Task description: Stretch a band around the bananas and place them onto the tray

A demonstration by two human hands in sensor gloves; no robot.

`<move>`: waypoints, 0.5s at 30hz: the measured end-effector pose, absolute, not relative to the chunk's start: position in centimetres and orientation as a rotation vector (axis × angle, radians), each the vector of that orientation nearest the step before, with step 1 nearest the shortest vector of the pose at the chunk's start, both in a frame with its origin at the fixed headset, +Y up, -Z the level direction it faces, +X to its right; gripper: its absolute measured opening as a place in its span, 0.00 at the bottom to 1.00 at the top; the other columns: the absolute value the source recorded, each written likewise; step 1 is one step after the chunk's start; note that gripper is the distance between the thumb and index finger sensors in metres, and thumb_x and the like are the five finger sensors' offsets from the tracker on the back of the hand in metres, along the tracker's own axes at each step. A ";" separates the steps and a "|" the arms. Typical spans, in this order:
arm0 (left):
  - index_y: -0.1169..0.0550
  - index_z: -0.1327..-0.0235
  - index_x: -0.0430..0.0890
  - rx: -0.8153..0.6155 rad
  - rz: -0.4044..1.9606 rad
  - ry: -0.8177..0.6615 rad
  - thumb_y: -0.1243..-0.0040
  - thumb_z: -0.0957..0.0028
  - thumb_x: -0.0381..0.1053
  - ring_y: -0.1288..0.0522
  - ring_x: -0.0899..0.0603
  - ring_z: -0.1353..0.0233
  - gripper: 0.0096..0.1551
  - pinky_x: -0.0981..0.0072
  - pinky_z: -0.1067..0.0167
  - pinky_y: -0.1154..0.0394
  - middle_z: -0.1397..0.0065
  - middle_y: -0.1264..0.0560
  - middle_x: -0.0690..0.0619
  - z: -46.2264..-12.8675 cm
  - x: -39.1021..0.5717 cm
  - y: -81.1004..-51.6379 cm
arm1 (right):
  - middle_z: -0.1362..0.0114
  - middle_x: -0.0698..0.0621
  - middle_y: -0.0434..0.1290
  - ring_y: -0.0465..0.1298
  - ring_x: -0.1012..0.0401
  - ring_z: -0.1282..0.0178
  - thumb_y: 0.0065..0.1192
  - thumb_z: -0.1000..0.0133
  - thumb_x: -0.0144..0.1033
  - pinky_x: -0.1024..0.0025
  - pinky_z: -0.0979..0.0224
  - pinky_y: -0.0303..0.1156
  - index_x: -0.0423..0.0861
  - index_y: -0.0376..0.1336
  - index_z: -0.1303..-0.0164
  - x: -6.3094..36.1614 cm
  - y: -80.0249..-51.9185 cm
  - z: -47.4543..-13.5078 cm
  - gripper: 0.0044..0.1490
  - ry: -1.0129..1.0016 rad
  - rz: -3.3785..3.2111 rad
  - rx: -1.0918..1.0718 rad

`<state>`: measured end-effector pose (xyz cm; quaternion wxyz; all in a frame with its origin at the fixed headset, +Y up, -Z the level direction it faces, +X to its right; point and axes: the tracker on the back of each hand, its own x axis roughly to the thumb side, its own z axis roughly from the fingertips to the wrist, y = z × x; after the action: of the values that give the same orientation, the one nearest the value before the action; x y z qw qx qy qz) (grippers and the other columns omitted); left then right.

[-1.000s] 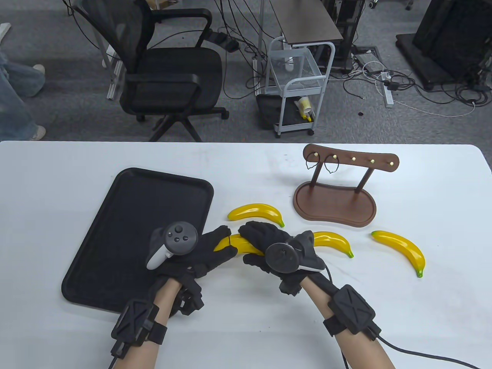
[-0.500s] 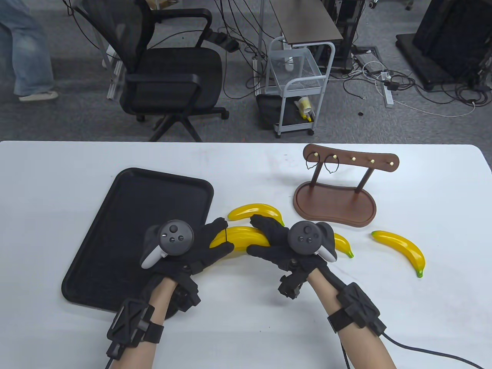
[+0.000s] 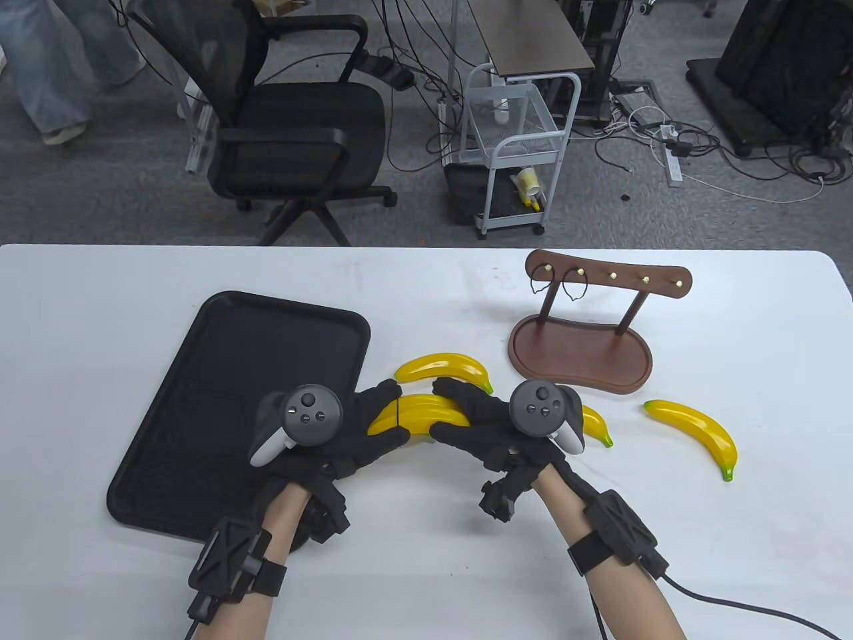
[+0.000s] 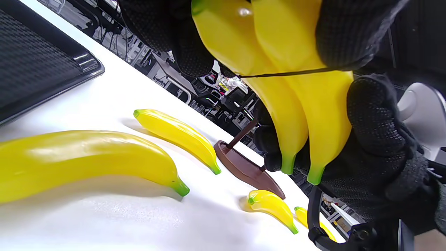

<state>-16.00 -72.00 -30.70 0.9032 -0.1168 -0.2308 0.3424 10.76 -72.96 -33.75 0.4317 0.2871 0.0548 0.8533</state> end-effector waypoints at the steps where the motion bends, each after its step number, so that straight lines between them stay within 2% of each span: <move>1: 0.43 0.13 0.50 -0.243 0.708 -0.476 0.45 0.40 0.69 0.33 0.36 0.16 0.46 0.40 0.17 0.41 0.11 0.37 0.50 -30.7 -16.0 -72.0 | 0.21 0.36 0.65 0.74 0.40 0.34 0.61 0.45 0.63 0.44 0.38 0.73 0.36 0.53 0.18 10.7 -73.0 -33.7 0.56 0.137 2.124 0.719; 15: 0.41 0.14 0.51 -0.262 0.648 -0.485 0.42 0.42 0.69 0.33 0.35 0.16 0.47 0.40 0.18 0.41 0.12 0.36 0.50 -30.6 -15.4 -72.3 | 0.22 0.36 0.67 0.76 0.41 0.36 0.64 0.46 0.61 0.45 0.39 0.74 0.37 0.56 0.20 10.0 -73.0 -33.3 0.54 0.117 2.184 0.790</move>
<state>-15.42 -72.29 -30.56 0.9108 -0.1273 -0.2353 0.3145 10.03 -72.96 -33.30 0.3966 0.3119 0.0462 0.8621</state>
